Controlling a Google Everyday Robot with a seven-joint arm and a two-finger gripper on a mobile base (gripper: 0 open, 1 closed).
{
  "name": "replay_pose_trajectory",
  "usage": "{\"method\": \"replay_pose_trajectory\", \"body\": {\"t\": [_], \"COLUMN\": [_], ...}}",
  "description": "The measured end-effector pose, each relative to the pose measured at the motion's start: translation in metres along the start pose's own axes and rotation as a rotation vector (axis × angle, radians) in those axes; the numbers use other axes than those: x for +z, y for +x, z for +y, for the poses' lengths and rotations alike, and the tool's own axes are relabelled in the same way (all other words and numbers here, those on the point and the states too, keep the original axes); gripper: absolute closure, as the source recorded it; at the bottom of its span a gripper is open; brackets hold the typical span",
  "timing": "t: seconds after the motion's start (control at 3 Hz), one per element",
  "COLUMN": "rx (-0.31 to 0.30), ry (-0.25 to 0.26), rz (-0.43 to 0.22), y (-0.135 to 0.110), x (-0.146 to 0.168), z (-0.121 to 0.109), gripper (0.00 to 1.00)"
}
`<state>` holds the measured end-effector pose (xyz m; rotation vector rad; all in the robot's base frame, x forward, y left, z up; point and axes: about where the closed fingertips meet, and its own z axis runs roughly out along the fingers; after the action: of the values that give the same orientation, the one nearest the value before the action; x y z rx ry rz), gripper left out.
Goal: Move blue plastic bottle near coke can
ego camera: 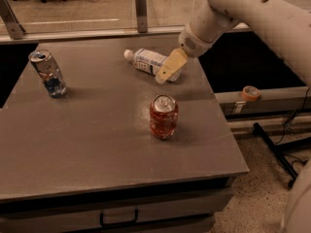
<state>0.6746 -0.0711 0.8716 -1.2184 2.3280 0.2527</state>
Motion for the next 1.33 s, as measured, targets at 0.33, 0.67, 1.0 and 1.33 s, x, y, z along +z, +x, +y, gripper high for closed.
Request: {"method": "replay_pose_trajectory", "body": {"t": [0.33, 0.67, 1.0, 1.33], "rx": [-0.024, -0.056, -0.086, -0.095], "ry": [-0.040, -0.072, -0.085, -0.073], "rz": [-0.009, -0.024, -0.028, -0.033], "y": [-0.017, -0.028, -0.031, -0.032], "x": [0.019, 0.031, 0.038, 0.039], "z": [0.017, 0.029, 0.036, 0.035], "gripper": [0.00, 0.18, 0.39, 0.64]}}
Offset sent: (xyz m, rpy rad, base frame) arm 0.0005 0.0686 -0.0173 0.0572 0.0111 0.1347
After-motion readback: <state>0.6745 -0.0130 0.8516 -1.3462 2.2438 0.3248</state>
